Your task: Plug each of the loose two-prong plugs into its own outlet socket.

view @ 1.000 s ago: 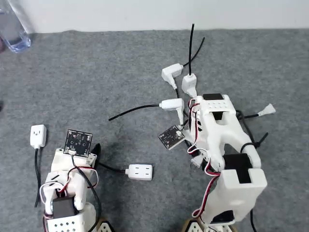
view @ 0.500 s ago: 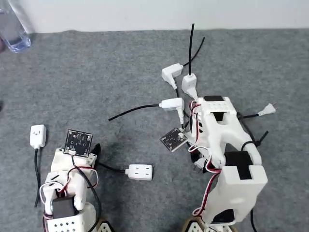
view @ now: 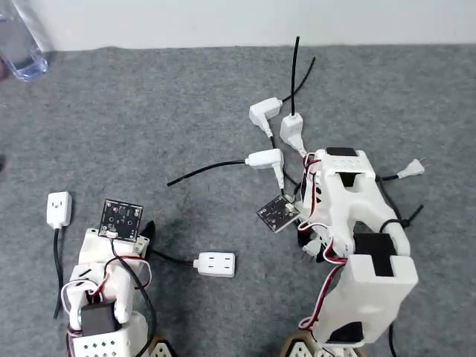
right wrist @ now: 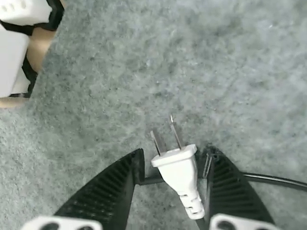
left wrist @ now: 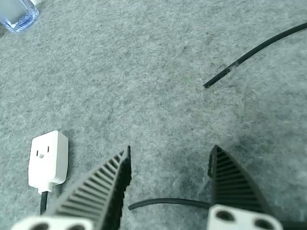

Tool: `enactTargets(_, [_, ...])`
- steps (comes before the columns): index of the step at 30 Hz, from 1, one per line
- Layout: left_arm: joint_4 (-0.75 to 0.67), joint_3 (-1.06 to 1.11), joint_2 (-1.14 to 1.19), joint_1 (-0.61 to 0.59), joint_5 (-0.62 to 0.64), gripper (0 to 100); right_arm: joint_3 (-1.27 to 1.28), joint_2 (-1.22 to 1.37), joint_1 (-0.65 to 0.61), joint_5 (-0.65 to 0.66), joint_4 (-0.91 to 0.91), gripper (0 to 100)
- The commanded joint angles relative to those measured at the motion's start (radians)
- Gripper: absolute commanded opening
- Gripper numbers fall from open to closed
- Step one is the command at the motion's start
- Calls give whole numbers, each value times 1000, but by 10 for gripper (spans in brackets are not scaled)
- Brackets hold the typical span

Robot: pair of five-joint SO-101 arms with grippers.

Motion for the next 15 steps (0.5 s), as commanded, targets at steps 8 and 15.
enactTargets(8, [-8, -2, -9, 9, -6, 250, -40, 4, 38, 9, -61, 8])
enactTargets(15, [-6, -2, -9, 9, -6, 250, -83, -33, -53, -101, 44, 8])
